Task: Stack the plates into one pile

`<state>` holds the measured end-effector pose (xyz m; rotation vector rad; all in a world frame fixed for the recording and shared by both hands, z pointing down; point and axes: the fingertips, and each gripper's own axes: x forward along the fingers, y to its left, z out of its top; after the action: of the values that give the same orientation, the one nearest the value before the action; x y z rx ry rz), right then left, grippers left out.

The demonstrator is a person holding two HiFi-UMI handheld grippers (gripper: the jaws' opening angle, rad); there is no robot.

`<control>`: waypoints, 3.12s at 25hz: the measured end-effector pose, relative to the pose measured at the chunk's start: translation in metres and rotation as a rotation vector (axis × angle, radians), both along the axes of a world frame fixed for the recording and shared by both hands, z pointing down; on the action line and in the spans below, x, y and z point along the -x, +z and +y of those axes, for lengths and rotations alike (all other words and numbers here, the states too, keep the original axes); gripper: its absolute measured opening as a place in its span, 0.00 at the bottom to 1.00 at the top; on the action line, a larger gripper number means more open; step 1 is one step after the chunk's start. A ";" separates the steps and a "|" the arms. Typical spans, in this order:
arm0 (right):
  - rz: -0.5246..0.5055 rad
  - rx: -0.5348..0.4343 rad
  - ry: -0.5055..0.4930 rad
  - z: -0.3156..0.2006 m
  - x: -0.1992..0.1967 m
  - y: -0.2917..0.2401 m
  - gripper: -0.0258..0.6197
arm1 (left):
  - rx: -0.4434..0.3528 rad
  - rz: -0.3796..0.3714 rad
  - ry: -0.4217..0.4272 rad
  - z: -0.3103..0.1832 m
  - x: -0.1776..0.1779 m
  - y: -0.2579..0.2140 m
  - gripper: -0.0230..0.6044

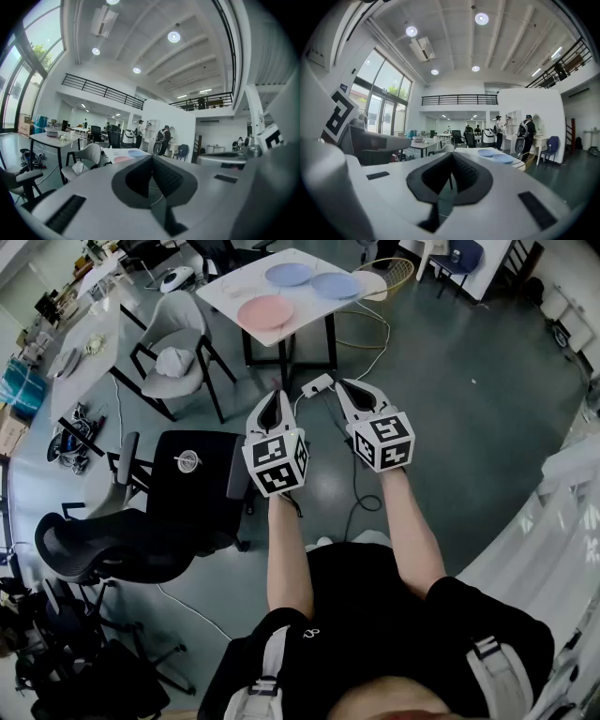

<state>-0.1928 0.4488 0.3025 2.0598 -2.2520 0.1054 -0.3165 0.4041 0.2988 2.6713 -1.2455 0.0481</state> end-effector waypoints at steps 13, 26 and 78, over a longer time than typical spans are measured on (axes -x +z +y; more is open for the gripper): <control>-0.029 -0.031 0.020 -0.005 -0.006 -0.001 0.05 | 0.033 0.018 0.011 -0.013 0.001 0.010 0.06; -0.050 0.013 0.079 -0.020 -0.027 0.010 0.05 | 0.102 0.082 0.023 -0.035 0.002 0.019 0.06; -0.311 0.177 -0.151 -0.432 -0.255 0.097 0.05 | 0.278 0.124 -0.365 -0.399 -0.155 0.106 0.06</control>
<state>0.0622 0.0168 0.3997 1.8859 -2.4556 0.6296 -0.1612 0.0050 0.4047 2.1495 -1.5374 0.0016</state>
